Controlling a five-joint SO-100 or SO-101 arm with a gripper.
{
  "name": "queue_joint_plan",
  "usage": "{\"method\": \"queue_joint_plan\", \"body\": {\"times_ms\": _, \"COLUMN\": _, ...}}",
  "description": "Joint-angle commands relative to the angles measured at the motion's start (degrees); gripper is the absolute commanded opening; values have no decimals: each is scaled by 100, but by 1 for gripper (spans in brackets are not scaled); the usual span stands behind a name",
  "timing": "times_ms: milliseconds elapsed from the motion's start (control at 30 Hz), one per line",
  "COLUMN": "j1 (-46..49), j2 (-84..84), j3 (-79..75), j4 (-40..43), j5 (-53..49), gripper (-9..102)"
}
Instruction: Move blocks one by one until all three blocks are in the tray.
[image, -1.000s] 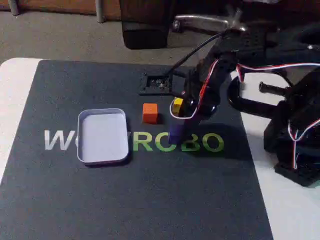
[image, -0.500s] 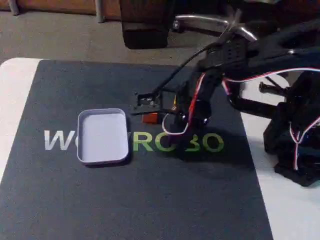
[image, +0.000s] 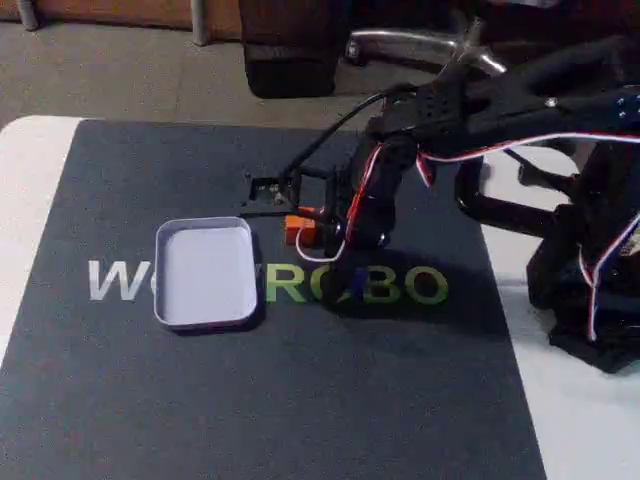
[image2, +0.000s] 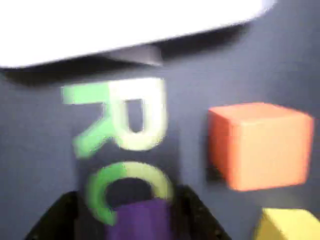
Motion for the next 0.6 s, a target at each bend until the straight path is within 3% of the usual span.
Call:
{"method": "queue_joint_plan", "body": {"times_ms": 0, "j1": 114, "j2": 448, "j3": 97, "j4": -9, "j5": -167, "gripper": 24}}
{"method": "queue_joint_plan", "body": {"times_ms": 567, "j1": 220, "j2": 677, "j3": 360, "j4": -44, "j5": -387, "gripper": 21}}
